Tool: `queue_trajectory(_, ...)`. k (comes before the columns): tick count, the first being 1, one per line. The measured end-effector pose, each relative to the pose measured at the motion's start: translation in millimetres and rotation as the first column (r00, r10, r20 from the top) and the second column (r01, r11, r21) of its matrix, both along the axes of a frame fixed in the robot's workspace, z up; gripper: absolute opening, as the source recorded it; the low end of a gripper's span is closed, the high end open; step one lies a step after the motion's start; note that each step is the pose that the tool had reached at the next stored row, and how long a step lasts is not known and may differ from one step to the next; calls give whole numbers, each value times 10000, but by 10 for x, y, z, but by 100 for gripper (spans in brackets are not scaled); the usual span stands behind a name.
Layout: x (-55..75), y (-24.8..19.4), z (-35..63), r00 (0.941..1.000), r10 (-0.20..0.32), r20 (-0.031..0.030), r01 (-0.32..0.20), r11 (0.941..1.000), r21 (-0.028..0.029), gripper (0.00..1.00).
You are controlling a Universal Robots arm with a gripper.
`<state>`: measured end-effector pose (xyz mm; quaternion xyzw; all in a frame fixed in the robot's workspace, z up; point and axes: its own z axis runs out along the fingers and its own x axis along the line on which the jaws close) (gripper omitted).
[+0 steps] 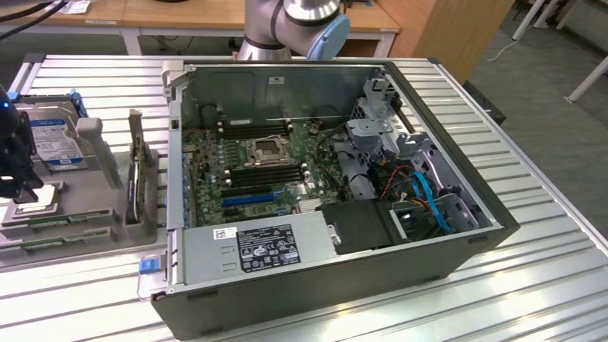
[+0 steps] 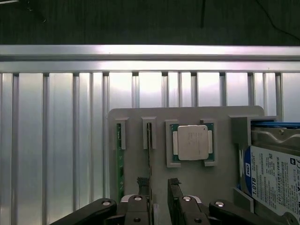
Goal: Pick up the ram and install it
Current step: 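Pick up the ram and move it above insertion slot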
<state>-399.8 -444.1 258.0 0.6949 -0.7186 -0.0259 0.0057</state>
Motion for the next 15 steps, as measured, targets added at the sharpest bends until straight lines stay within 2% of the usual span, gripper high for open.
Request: queue_trajectory(15,0,0,-84,10000,1,0,-1,10000,0,29)
